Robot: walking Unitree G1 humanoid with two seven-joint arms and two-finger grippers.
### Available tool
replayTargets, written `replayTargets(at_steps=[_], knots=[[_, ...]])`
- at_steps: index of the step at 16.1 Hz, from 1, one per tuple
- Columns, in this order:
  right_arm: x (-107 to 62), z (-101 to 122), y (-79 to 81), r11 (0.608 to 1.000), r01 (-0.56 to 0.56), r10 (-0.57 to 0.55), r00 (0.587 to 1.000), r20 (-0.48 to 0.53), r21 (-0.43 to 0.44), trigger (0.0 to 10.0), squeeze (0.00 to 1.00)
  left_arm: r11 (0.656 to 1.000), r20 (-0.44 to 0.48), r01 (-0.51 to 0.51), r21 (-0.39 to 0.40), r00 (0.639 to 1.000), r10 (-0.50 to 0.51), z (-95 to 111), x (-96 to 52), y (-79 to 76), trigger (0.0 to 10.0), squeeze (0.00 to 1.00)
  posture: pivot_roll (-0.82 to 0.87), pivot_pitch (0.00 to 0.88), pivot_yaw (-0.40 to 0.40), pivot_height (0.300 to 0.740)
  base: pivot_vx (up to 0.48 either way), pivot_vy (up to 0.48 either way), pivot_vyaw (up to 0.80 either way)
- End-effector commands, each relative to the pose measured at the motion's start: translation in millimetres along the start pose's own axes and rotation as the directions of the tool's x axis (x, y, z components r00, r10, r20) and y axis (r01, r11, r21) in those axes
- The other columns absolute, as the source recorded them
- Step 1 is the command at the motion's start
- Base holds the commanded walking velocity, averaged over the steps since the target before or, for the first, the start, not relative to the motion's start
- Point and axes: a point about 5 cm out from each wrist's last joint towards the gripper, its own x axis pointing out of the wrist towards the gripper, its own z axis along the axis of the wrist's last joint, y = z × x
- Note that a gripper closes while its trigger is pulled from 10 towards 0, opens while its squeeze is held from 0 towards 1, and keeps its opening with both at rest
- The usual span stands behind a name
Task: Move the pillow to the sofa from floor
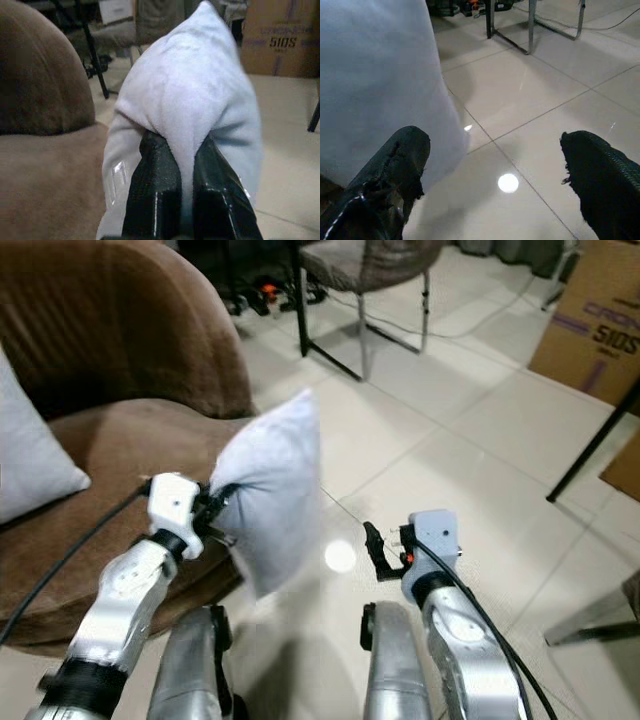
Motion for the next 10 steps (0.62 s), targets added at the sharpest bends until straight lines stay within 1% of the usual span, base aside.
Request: replayTargets(at_steps=[1, 2, 3, 6, 7, 8, 10], knots=[[3.3, 3, -1.2, 1.0, 0.014, -0.014, 1.0, 0.019, -0.005, 10.0, 0.0, 1.0, 0.043, 0.006, 0.002, 0.999, -0.006, 9, -1.4, -1.0, 0.0, 0.0, -0.06, 0.0, 0.093, 0.587, 0.0, 0.0, 0.0], [7.8, 4, -2.1, 1.0, 0.021, -0.02, 0.999, 0.027, -0.008, 10.0, 0.0, 1.0, 0.025, 0.001, 0.008, 1.0, -0.001, 6, -6.2, -5.2, 0.0, 0.0, -0.05, 0.0, 0.08, 0.602, 0.0, 0.0, 0.0], [8.9, 4, -2.2, 1.0, 0.023, -0.023, 0.999, 0.031, -0.008, 10.0, 0.0, 1.0, 0.019, -0.005, 0.007, 1.0, 0.005, 7, -8.0, -6.3, 0.0, 0.0, -0.05, 0.0, 0.08, 0.607, 0.0, 0.0, 0.0], [14.3, 3, -0.5, 0.999, 0.033, -0.032, 0.999, 0.035, -0.011, 10.0, 0.0, 1.0, 0.005, -0.021, -0.017, 1.0, 0.021, 10, -10.0, -12.3, 0.0, 0.0, -0.04, 0.0, 0.066, 0.632, 0.0, 0.0, 0.0], [14.9, 3, -0.3, 0.999, 0.033, -0.033, 0.999, 0.035, -0.012, 10.0, 0.0, 1.0, -0.002, -0.018, -0.016, 1.0, 0.018, 9, -10.3, -13.1, 0.0, 0.0, -0.04, 0.0, 0.066, 0.637, 0.0, 0.0, 0.0], [15.9, 3, -0.9, 0.999, 0.041, -0.041, 0.999, 0.036, -0.013, 10.0, 0.0, 1.0, -0.03, -0.013, -0.008, 0.999, 0.013, 5, -11.2, -13.4, 0.0, 0.0, -0.04, 0.0, 0.06, 0.647, 0.0, 0.0, 0.0], [15.7, -2, -2.8, 0.997, 0.072, -0.071, 0.997, 0.029, -0.005, 10.0, 0.0, 0.999, -0.065, -0.033, -0.009, 0.997, 0.032, 0, -14.6, -10.2, 0.0, 0.0, -0.04, 0.0, 0.06, 0.667, 0.0, 0.0, 0.0]])
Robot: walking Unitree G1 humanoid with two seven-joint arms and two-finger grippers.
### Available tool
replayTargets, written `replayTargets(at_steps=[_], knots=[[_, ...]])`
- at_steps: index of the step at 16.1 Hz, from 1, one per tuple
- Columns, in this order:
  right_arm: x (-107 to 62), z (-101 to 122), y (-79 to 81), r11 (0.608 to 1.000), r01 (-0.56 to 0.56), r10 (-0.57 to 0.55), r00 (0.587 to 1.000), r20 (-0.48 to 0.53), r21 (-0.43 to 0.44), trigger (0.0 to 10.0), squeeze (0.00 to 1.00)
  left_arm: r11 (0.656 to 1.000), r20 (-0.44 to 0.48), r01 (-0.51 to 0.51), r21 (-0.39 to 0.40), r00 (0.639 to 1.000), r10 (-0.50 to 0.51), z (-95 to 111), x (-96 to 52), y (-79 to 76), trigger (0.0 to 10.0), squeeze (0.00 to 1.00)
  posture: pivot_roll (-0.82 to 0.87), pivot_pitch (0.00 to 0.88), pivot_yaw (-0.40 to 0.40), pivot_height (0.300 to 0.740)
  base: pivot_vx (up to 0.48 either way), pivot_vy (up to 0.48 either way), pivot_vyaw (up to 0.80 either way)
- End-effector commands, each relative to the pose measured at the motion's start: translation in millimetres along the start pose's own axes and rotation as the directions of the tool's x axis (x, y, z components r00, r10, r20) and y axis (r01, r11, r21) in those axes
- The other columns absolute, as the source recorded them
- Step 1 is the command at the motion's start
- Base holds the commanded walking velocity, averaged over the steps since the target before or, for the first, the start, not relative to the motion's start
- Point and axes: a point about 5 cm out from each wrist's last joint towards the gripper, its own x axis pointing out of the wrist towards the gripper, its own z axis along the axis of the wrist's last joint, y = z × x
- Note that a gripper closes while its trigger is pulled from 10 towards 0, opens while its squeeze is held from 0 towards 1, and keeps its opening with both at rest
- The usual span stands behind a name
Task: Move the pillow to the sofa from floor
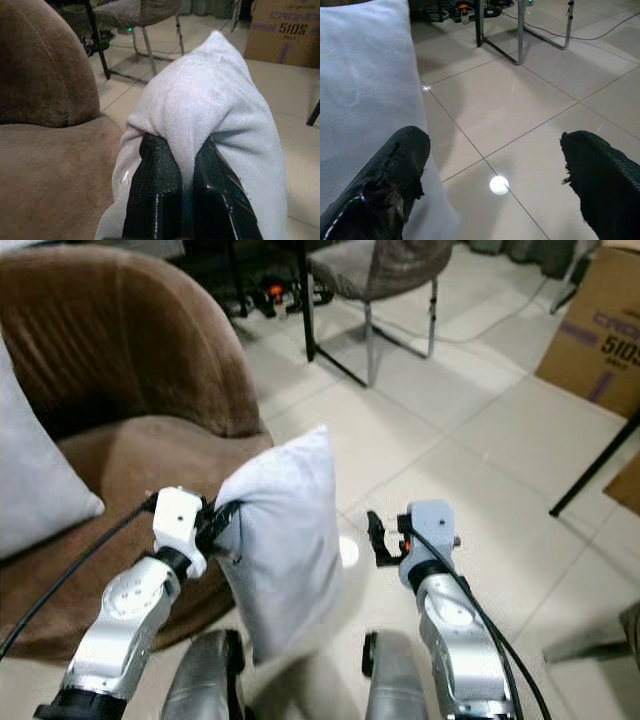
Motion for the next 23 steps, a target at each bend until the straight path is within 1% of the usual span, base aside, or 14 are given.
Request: replayTargets(at_steps=[1, 3, 5, 8, 10, 11, 12, 13, 14, 15, 16, 19, 21, 23], knots=[[0.6, -1, -0.5, 1.0, 0.015, -0.015, 1.0, 0.008, 0.003, 10.0, 0.0, 0.999, 0.041, -0.031, 0.017, 0.999, 0.03, 9, -2.7, 5.9, 0.0, 0.0, -0.04, 0.0, 0.06, 0.672, 0.0, 0.0, 0.0], [-0.3, -3, -0.1, 1.0, 0.02, -0.02, 1.0, 0.006, 0.004, 10.0, 0.0, 0.998, 0.037, -0.057, 0.013, 0.998, 0.056, 5, -8.1, 10.6, 0.0, 0.0, -0.03, 0.0, 0.062, 0.687, 0.0, 0.0, 0.0], [-0.9, -3, -2.9, 1.0, 0.026, -0.026, 1.0, 0.007, 0.001, 10.0, 0.0, 0.997, 0.039, -0.077, 0.008, 0.996, 0.077, 3, -12.3, 12.8, 0.0, 0.0, -0.02, 0.0, 0.044, 0.707, 0.0, 0.0, 0.0], [-0.6, -1, -4.4, 1.0, 0.019, -0.019, 1.0, 0.01, -0.016, 10.0, 0.0, 0.998, 0.072, -0.068, -0.003, 0.995, 0.069, 11, -11.2, 6.5, 0.0, 0.0, -0.01, 0.0, 0.019, 0.737, 0.0, 0.0, 0.0], [-0.1, 0, -5.3, 0.997, 0.043, -0.042, 0.999, 0.02, -0.071, 10.0, 0.0, 0.998, 0.059, -0.06, 0.007, 0.997, 0.059, 8, -12.8, 0.0, 0.0, 0.0, -0.01, 0.0, 0.015, 0.74, 0.0, 0.0, 0.0], [0.1, -2, -6.4, 0.995, 0.058, -0.058, 0.998, 0.006, -0.079, 10.0, 0.0, 0.998, 0.052, -0.061, 0.01, 0.997, 0.06, 6, -13.0, -0.4, 0.0, 0.0, -0.01, 0.0, 0.015, 0.74, 0.0, 0.0, 0.0], [-2.1, -9, -9.5, 0.99, 0.09, -0.093, 0.995, -0.026, -0.109, 10.0, 0.0, 0.997, 0.035, -0.071, 0.031, 0.997, 0.07, 3, -14.1, -0.5, 0.0, 0.0, -0.02, 0.0, 0.027, 0.74, 0.0, 0.0, 0.0], [-4.5, -12, -15.3, 0.986, 0.142, -0.146, 0.988, -0.043, -0.093, 10.0, 0.0, 0.995, 0.032, -0.087, 0.052, 0.996, 0.085, 3, -13.0, 0.6, 0.7, 0.0, -0.02, 0.0, 0.029, 0.74, 0.0, 0.0, -0.8], [-8.8, -16, -22.8, 0.976, 0.206, -0.21, 0.976, -0.056, -0.063, 10.0, 0.0, 0.989, 0.033, -0.11, 0.098, 0.994, 0.107, 4, -11.6, 2.5, 10.0, 0.0, -0.02, 0.0, 0.038, 0.74, 0.0, 0.0, -0.8], [-11.3, -17, -25.4, 0.972, 0.226, -0.229, 0.972, -0.055, -0.062, 10.0, 0.0, 0.989, 0.026, -0.113, 0.094, 0.993, 0.111, 3, -10.5, 2.8, 10.0, 0.0, -0.03, 0.0, 0.042, 0.74, 0.0, 0.0, -0.8], [-13.7, -16, -26.8, 0.969, 0.24, -0.242, 0.969, -0.049, -0.05, 10.0, 0.0, 0.991, -0.004, -0.108, 0.079, 0.994, 0.108, 1, -8.5, 2.2, 10.0, 0.0, -0.03, 0.0, 0.05, 0.74, 0.0, 0.0, -0.8], [-17.5, -15, -27.3, 0.964, 0.265, -0.266, 0.963, -0.041, -0.031, 10.0, 0.0, 0.987, 0.004, -0.118, 0.111, 0.993, 0.118, 4, -4.3, 0.9, 10.0, 0.0, -0.04, 0.0, 0.063, 0.74, 0.0, 0.0, -0.8], [-18.8, -15, -27.9, 0.96, 0.277, -0.278, 0.96, -0.038, -0.026, 10.0, 0.0, 0.987, 0.011, -0.115, 0.115, 0.993, 0.115, 5, -2.9, -0.3, 10.0, 0.0, -0.04, 0.0, 0.066, 0.74, 0.0, 0.0, -0.8], [-20.2, -13, -30.4, 0.952, 0.306, -0.306, 0.951, -0.034, -0.016, 10.0, 0.0, 0.989, 0.01, -0.11, 0.097, 0.994, 0.109, 6, -0.1, -0.2, 10.0, 0.0, -0.05, 0.0, 0.069, 0.74, 0.0, 0.0, -0.8]])
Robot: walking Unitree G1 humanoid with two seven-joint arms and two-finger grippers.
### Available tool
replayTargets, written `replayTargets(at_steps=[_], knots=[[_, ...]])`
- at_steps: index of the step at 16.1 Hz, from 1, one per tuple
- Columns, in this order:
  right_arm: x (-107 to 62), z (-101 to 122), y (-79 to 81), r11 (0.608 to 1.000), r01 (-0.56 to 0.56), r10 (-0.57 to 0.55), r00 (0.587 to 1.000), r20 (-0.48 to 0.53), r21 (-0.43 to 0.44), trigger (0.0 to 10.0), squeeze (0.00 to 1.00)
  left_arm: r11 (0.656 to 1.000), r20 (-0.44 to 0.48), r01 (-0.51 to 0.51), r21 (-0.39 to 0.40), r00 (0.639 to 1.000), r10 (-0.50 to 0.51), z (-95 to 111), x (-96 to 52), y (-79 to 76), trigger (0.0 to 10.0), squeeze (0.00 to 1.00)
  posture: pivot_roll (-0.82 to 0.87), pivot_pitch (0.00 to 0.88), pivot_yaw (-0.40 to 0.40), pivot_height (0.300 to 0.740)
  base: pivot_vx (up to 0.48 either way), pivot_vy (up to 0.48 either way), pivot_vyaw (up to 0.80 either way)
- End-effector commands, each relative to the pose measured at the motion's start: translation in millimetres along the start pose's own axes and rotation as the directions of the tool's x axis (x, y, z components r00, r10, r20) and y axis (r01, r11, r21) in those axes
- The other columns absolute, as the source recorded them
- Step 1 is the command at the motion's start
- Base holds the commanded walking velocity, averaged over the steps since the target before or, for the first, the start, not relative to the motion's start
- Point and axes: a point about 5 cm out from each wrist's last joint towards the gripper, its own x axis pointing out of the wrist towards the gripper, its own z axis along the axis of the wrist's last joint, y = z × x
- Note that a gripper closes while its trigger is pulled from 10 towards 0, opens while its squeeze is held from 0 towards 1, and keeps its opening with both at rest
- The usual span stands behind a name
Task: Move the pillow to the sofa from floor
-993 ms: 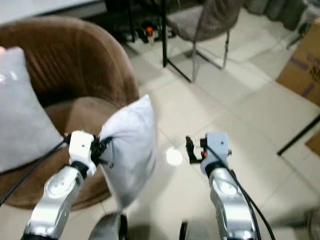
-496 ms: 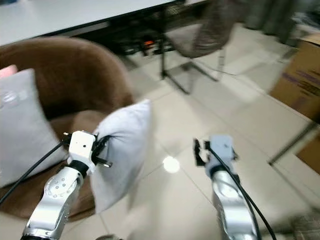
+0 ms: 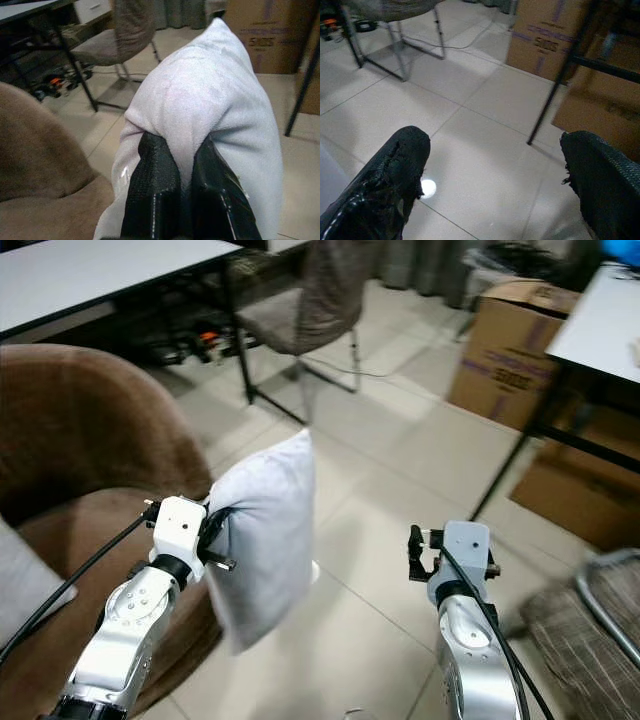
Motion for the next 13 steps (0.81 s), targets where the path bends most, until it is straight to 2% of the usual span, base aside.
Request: replayTargets(at_steps=[1, 4, 6, 8, 9, 13], knots=[[-1.1, 2.9, -3.6, 1.0, 0.023, -0.023, 1.0, 0.007, 0.01, 10.0, 0.0, 1.0, 0.045, -0.001, 0.0, 0.999, 0.001, 10.3, 4.1, 2.0, 10.0, 0.0, -0.05, 0.0, 0.069, 0.74, 0.0, 0.0, -0.8], [-0.4, 6.2, -5.1, 1.0, 0.028, -0.028, 0.999, 0.023, 0.005, 10.0, 0.0, 1.0, 0.057, -0.003, -0.017, 0.998, 0.004, 12.3, 7.2, 4.2, 10.0, 0.0, -0.06, 0.0, 0.074, 0.74, 0.08, 0.0, -0.8], [2.7, 8.5, -0.8, 0.997, -0.017, 0.019, 0.999, 0.029, -0.08, 10.0, 0.0, 0.999, 0.06, -0.014, -0.032, 0.998, 0.016, 12.7, 9.4, 5.6, 10.0, 0.0, -0.07, 0.0, 0.075, 0.74, 0.321, 0.0, 0.0], [5.0, 11.7, 1.9, 0.999, -0.033, 0.034, 0.999, 0.03, -0.042, 10.0, 0.0, 0.999, 0.057, -0.018, -0.034, 0.998, 0.02, 12.4, 10.2, 5.8, 10.0, 0.0, -0.06, 0.0, 0.069, 0.74, 0.349, 0.0, 0.0], [5.7, 12.4, 3.1, 0.999, -0.04, 0.04, 0.999, 0.032, -0.005, 10.0, 0.0, 0.999, 0.053, -0.026, -0.042, 0.998, 0.028, 11.7, 10.1, 6.8, 10.0, 0.0, -0.06, 0.0, 0.066, 0.74, 0.371, 0.0, -0.8], [5.6, 12.5, 1.8, 0.999, -0.032, 0.032, 0.999, 0.033, -0.014, 10.0, 0.0, 0.999, 0.054, -0.023, -0.043, 0.998, 0.026, 11.8, 11.1, 6.7, 10.0, 0.0, -0.06, 0.0, 0.064, 0.74, 0.387, 0.0, -0.8]])
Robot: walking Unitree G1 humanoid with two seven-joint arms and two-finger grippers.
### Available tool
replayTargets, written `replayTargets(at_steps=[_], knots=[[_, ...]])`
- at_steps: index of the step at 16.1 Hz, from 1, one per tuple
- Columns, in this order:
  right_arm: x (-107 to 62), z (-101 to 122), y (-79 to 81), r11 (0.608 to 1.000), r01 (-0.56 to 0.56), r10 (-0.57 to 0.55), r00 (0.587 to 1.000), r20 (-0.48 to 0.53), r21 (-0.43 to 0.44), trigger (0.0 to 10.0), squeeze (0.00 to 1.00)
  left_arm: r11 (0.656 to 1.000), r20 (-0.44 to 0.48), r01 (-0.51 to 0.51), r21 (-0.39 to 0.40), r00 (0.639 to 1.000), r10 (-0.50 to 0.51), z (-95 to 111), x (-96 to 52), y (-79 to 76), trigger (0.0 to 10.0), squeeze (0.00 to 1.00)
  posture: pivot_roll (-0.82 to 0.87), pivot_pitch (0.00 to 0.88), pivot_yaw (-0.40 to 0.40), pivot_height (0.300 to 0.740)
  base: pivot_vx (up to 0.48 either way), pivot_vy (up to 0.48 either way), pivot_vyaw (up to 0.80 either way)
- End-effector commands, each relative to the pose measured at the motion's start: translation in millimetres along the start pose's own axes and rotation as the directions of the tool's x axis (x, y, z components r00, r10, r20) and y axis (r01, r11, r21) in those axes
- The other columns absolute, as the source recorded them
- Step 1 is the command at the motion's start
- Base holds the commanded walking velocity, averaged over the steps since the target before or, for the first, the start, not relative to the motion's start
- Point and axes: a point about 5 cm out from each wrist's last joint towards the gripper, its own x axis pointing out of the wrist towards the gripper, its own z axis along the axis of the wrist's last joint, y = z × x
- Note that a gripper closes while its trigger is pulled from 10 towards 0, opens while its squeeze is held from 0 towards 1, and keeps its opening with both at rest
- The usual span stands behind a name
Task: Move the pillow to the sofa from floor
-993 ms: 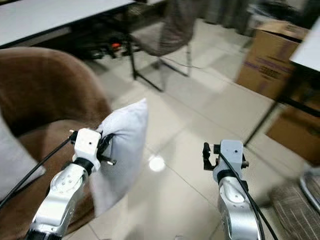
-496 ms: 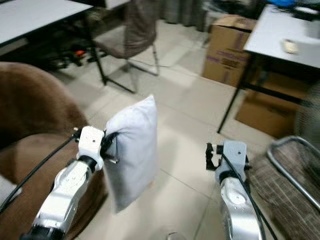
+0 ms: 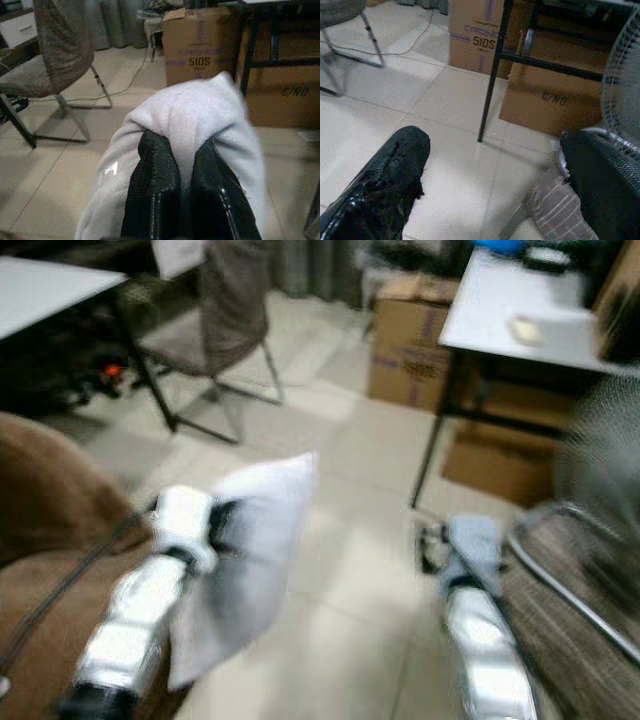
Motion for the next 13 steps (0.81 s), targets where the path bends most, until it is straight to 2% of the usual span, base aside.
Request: replayTargets(at_steps=[1, 13], knots=[[0.1, 6.9, 12.4, 0.999, -0.036, 0.035, 0.999, 0.024, 0.021, 10.0, 0.0, 0.998, 0.037, -0.052, 0.021, 0.998, 0.051, 6.6, -2.6, 16.9, 10.0, 0.0, -0.06, 0.0, 0.064, 0.74, 0.394, 0.0, -0.8], [-6.8, 3.5, 10.2, 0.999, -0.026, 0.025, 1.0, 0.012, 0.03, 10.0, 0.0, 1.0, 0.034, -0.026, 0.006, 0.999, 0.026, 3.5, -2.6, 12.3, 10.0, 0.0, -0.07, 0.0, 0.067, 0.74, 0.397, 0.0, -0.8]])
